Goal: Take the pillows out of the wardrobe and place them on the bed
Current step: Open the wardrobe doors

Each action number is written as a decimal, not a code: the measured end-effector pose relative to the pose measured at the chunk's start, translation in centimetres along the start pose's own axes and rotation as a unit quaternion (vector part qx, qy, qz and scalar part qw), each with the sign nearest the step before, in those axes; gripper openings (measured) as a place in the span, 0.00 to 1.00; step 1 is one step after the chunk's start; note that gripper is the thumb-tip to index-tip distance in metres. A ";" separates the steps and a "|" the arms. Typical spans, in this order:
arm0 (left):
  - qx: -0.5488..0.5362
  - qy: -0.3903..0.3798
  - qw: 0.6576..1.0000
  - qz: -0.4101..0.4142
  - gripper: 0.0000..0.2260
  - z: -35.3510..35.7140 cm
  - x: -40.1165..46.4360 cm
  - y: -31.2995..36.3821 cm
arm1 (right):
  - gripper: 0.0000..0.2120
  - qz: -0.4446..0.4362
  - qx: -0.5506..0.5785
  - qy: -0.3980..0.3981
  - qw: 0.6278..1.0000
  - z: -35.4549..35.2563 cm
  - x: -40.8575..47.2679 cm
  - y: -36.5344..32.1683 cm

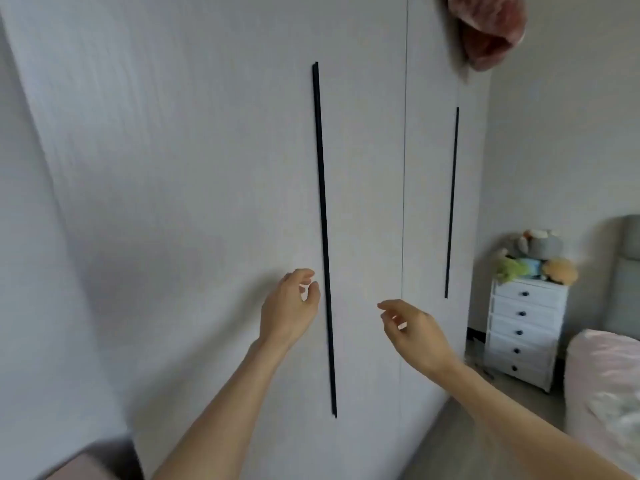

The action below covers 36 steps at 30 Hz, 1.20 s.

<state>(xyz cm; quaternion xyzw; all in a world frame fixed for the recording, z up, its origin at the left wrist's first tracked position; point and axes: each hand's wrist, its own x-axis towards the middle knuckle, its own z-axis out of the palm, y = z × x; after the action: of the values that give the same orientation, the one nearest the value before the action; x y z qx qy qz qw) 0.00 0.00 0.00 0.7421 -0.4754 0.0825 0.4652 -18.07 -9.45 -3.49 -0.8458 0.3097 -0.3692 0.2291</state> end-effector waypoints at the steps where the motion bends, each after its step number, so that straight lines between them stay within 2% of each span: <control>1: 0.007 0.015 1.000 -0.008 0.13 1.2 1.6 0.2 | 0.13 0.005 0.001 0.002 1.000 -0.1 1.3 1.0; 6: 0.064 0.127 0.989 -0.025 0.16 5.8 9.6 1.2 | 0.16 -0.051 -0.016 0.018 0.998 0.3 11.2 4.6; 9: 0.138 0.224 0.965 0.009 0.14 7.5 12.4 1.2 | 0.19 -0.136 -0.041 0.047 0.989 2.1 16.6 5.0; 13: 0.215 0.296 0.930 0.028 0.09 8.7 14.8 1.4 | 0.24 -0.268 -0.078 0.052 0.959 4.6 22.1 4.8; 15: 0.231 0.309 0.922 0.035 0.08 8.9 15.2 1.3 | 0.26 -0.317 -0.104 0.048 0.941 5.9 24.2 5.4; 19: 0.249 0.313 0.915 0.047 0.07 9.2 15.2 1.1 | 0.25 -0.355 -0.135 0.063 0.923 8.4 26.9 6.8; 23: 0.236 0.275 0.932 -0.012 0.08 9.4 15.0 1.7 | 0.26 -0.399 -0.126 0.100 0.902 10.2 28.3 8.1; 27: 0.241 0.285 0.927 -0.026 0.06 9.7 14.8 2.6 | 0.26 -0.421 -0.090 0.115 0.895 11.1 29.1 8.7; 32: 0.248 0.299 0.919 -0.068 0.04 10.3 13.9 4.6 | 0.26 -0.434 -0.034 0.048 0.899 10.0 29.0 8.7; 36: 0.247 0.330 0.906 -0.096 0.04 11.3 11.3 7.5 | 0.25 -0.425 0.081 -0.047 0.900 8.1 26.9 9.1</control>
<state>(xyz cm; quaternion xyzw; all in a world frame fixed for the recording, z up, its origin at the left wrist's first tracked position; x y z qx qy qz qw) -3.40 -16.68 4.73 0.8055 -0.1857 0.3924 0.4033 -0.73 -33.20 -1.19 -0.8920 -0.1210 -0.4150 0.1322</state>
